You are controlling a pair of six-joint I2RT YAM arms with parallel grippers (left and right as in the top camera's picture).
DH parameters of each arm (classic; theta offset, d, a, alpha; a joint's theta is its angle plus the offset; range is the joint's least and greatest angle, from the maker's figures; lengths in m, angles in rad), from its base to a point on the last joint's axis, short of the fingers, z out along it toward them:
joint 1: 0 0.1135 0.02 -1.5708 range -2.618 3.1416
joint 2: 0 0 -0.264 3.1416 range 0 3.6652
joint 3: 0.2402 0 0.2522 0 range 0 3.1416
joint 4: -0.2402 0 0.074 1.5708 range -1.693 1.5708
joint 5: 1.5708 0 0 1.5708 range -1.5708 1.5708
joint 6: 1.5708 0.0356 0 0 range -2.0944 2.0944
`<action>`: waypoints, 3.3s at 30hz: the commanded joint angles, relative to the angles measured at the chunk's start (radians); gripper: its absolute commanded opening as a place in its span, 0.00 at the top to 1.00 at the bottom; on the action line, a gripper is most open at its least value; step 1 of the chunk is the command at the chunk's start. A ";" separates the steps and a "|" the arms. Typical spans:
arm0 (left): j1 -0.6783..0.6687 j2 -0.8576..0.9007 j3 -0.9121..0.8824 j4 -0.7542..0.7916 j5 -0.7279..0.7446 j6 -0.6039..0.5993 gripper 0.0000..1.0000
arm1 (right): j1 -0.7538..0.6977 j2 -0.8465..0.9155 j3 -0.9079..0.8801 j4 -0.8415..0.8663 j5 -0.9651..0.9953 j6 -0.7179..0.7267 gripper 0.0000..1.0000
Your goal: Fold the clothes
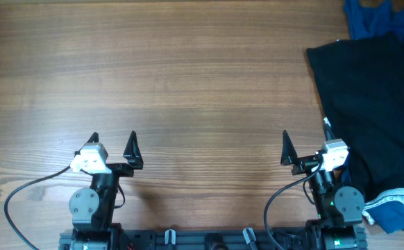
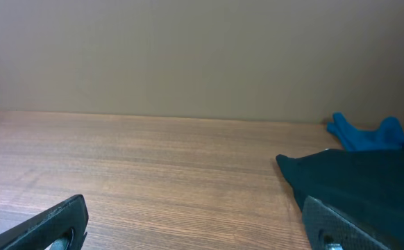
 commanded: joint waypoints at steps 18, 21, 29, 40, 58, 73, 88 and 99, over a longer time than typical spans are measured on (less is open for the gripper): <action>0.006 0.000 0.021 -0.020 0.005 -0.111 0.00 | -0.004 0.019 0.038 -0.039 -0.001 0.138 0.00; 0.006 0.037 0.066 -0.055 0.006 -0.111 0.00 | -0.004 0.074 0.096 -0.070 0.029 0.135 0.00; 0.006 0.395 0.335 -0.132 0.010 -0.107 0.00 | -0.004 0.496 0.426 -0.191 0.092 0.083 0.00; 0.006 0.822 0.627 -0.338 0.037 -0.108 0.00 | -0.023 1.157 0.772 -0.269 0.349 -0.130 0.00; 0.006 0.829 0.627 -0.345 0.040 -0.111 0.00 | -0.122 1.772 0.772 0.089 0.524 0.044 0.28; 0.006 0.829 0.627 -0.345 0.040 -0.111 0.00 | -0.149 1.754 0.772 0.089 0.543 0.061 0.96; 0.006 0.829 0.627 -0.341 0.040 -0.111 0.00 | -0.150 1.731 0.768 0.026 0.360 -0.067 0.33; 0.006 0.829 0.627 -0.341 0.039 -0.111 0.00 | -0.156 1.809 0.768 0.177 0.499 -0.063 0.59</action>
